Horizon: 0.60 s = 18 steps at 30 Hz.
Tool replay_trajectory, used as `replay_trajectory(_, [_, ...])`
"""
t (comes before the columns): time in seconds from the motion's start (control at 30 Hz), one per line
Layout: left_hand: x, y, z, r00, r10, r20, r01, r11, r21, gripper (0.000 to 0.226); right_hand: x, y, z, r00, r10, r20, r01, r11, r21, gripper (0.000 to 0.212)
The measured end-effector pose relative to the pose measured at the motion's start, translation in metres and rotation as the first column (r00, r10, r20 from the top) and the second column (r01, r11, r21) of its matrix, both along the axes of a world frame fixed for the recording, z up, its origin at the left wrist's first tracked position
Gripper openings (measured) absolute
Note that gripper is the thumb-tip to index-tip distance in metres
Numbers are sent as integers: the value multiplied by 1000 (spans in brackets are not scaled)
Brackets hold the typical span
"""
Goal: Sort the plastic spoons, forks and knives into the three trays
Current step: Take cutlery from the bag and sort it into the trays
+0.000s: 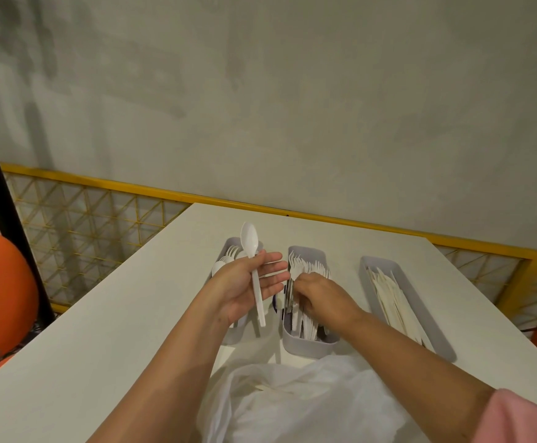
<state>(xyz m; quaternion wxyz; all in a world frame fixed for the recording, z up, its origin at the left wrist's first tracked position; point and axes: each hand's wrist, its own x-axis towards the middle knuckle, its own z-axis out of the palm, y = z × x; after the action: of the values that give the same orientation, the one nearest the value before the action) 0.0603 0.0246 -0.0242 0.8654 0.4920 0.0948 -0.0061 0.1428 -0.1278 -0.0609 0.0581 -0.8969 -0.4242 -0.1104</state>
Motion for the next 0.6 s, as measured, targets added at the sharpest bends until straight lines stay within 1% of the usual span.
replay_trajectory(0.07, [0, 1, 0, 1000, 2, -5, -2, 1000, 8, 29, -1, 2, 1, 1000, -13, -15, 13, 1000, 15, 23])
replay_trajectory(0.1, [1, 2, -1, 1000, 4, -9, -4, 1000, 22, 30, -3, 4, 3, 999, -29, -35, 31, 998, 60, 24])
replay_trajectory(0.17, [1, 3, -1, 1000, 25, -16, -24, 999, 47, 31, -12, 11, 12, 996, -33, -82, 50, 976, 212, 23])
replay_trajectory(0.23, [2, 4, -2, 998, 68, -9, -68, 997, 41, 31, -24, 21, 22, 989, 31, -142, 24, 930, 368, 21])
replay_trajectory(0.3, [3, 5, -2, 994, 107, 6, -107, 994, 20, 32, -37, 33, 31, 974, 86, -212, 19, 893, 450, 22])
replay_trajectory(0.37, [3, 5, -1, 992, 129, 10, -129, 991, 22, 32, -45, 41, 36, 961, 93, -262, 44, 879, 476, 25])
replay_trajectory(0.43, [3, 6, 1, 988, 152, 1, -152, 987, 57, 33, -50, 45, 38, 959, 85, -270, 57, 876, 480, 27])
replay_trajectory(0.5, [4, 6, 1, 984, 179, -15, -177, 980, 95, 34, -53, 49, 38, 960, 90, -264, 48, 880, 473, 24])
replay_trajectory(0.6, [3, 5, 0, 980, 196, -31, -193, 978, 84, 32, -58, 52, 37, 946, 90, -312, 71, 881, 468, 17])
